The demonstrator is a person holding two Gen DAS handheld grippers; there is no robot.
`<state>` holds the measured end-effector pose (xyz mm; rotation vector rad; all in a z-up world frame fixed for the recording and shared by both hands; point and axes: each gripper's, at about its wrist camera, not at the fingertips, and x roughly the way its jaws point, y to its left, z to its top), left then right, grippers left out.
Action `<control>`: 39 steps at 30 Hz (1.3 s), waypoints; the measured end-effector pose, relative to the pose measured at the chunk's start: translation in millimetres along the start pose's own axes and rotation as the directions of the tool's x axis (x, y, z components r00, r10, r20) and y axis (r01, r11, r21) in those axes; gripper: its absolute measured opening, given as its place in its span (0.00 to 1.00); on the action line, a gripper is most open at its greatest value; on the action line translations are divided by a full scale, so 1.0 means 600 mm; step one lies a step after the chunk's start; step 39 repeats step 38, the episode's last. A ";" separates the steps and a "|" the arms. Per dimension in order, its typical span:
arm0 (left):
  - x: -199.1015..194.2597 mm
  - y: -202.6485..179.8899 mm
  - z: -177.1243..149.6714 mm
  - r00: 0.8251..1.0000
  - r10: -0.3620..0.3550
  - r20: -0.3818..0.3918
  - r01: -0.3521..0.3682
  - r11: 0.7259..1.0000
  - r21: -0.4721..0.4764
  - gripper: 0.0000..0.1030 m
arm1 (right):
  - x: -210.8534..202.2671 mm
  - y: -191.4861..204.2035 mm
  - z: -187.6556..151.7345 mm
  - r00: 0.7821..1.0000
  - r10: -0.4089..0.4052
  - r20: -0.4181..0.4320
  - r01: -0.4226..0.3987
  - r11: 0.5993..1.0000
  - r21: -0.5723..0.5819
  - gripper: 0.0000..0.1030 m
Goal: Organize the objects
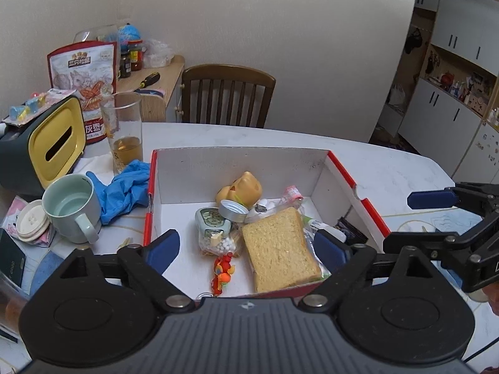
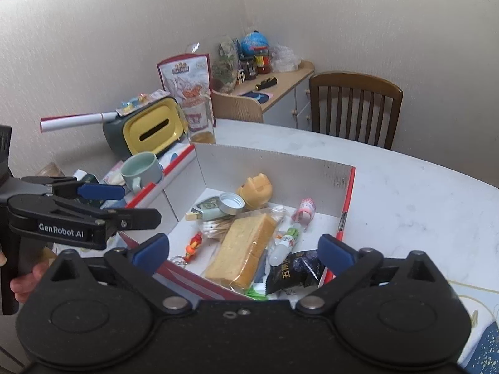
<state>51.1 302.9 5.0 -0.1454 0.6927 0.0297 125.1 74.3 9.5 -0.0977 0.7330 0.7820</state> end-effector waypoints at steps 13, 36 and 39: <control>-0.018 -0.030 -0.019 1.000 -0.007 0.020 0.007 1.000 0.023 0.99 | -0.034 -0.001 -0.023 0.998 -0.024 0.056 0.023 1.000 0.016 1.00; -0.035 -0.067 -0.032 0.998 0.028 0.051 -0.030 0.999 0.041 0.99 | -0.066 -0.019 -0.060 0.998 -0.039 0.053 0.036 0.998 0.056 1.00; -0.037 -0.075 -0.033 0.998 0.039 0.057 -0.041 0.998 0.037 0.99 | -0.073 -0.030 -0.065 0.998 -0.043 0.054 0.039 0.997 0.063 1.00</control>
